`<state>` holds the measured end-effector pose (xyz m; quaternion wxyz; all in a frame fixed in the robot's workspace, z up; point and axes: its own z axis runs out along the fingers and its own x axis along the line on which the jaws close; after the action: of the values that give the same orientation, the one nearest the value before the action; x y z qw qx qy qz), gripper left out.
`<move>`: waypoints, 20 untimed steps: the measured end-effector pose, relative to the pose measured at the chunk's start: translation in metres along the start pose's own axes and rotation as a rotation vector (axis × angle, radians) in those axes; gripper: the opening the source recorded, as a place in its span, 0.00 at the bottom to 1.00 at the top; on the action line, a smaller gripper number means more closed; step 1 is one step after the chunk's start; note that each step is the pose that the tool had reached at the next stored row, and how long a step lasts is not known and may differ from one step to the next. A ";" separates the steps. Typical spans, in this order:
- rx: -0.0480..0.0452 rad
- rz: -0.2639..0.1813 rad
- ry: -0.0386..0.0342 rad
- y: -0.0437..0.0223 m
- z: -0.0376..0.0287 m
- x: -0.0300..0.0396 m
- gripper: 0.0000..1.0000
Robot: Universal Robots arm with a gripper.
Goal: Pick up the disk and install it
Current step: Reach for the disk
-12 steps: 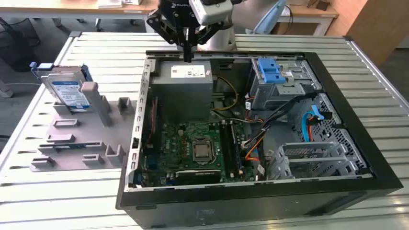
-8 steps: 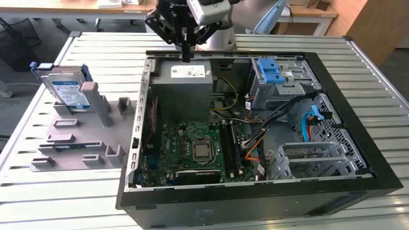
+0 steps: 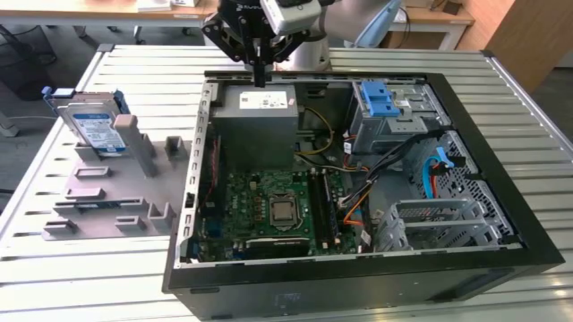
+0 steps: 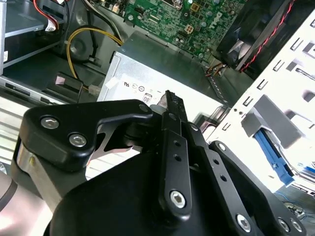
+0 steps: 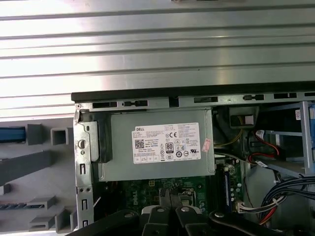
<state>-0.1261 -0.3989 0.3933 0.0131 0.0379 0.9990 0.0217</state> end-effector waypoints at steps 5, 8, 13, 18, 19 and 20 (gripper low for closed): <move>0.0000 0.000 0.0001 -0.0001 0.0000 0.0009 0.11; -0.0001 0.000 0.0000 -0.0001 0.0000 0.0015 0.11; 0.0000 0.000 0.0002 -0.0002 0.0002 0.0027 0.11; 0.0000 0.000 0.0002 -0.0003 0.0003 0.0038 0.11; 0.0000 0.000 0.0002 -0.0003 0.0003 0.0039 0.11; 0.0000 0.000 0.0002 -0.0003 0.0003 0.0041 0.11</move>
<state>-0.1303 -0.3989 0.3929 0.0130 0.0379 0.9990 0.0217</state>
